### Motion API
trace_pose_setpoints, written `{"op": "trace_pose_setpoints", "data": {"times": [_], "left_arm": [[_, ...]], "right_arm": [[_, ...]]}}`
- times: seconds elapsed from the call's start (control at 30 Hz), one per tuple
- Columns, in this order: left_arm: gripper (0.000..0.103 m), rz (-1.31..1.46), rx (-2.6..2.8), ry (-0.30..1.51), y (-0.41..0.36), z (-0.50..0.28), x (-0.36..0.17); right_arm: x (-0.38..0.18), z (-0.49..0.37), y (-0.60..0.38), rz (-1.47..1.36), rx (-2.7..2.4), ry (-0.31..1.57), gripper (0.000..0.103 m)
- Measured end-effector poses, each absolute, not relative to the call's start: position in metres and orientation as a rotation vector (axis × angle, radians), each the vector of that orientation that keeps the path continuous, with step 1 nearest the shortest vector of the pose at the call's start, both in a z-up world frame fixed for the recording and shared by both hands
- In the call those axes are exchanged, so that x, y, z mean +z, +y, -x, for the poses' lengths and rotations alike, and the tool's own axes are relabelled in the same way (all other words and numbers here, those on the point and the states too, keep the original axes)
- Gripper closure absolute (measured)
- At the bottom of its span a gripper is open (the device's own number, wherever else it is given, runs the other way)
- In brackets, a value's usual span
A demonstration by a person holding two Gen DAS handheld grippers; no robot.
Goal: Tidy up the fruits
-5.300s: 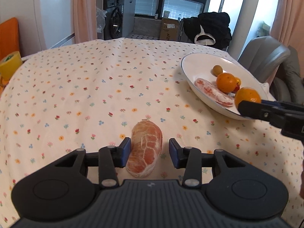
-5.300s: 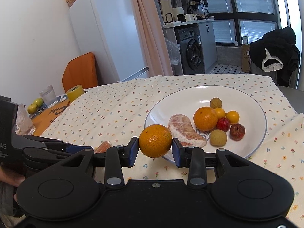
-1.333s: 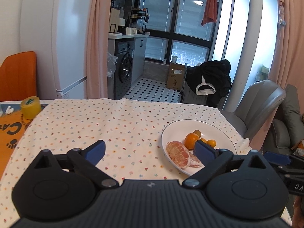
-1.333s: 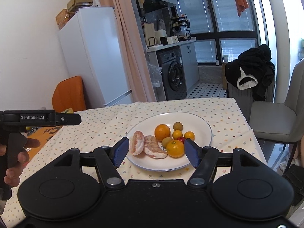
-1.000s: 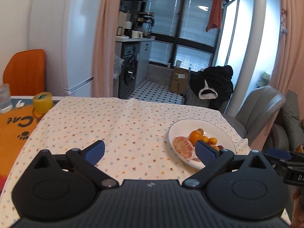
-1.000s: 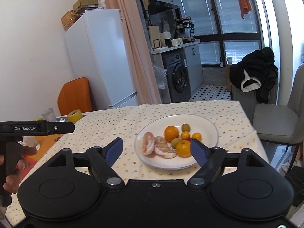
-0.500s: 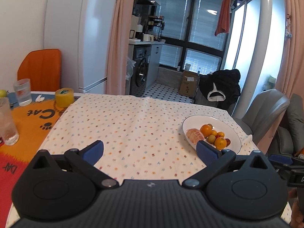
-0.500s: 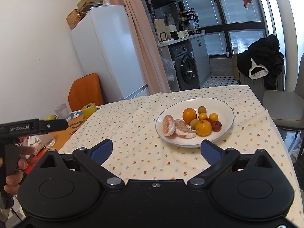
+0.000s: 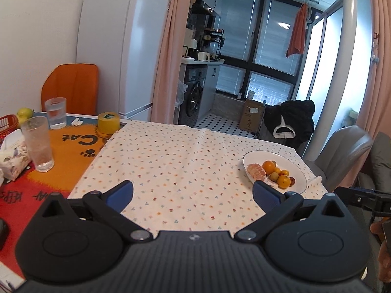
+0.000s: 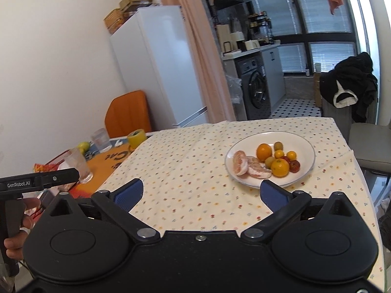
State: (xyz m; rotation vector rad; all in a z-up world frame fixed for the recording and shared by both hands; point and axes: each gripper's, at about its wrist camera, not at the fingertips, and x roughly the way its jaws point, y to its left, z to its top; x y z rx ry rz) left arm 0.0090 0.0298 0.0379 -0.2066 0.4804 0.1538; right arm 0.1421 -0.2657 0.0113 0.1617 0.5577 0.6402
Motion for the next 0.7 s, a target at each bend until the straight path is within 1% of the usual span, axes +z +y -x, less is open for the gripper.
{"op": "trace_pose_setpoints", "data": {"times": [0.2,0.7], "left_arm": [[0.000,0.169,0.164,0.476,0.030,0.003,0.046],[0.000,0.117,0.141,0.472,0.018,0.013,0.052]], "right_arm": [[0.017,-0.135,-0.266,-0.167,0.678,0.605,0.000],[0.034,-0.120,-0.268,-0.137,0.697,0.562,0.000]]}}
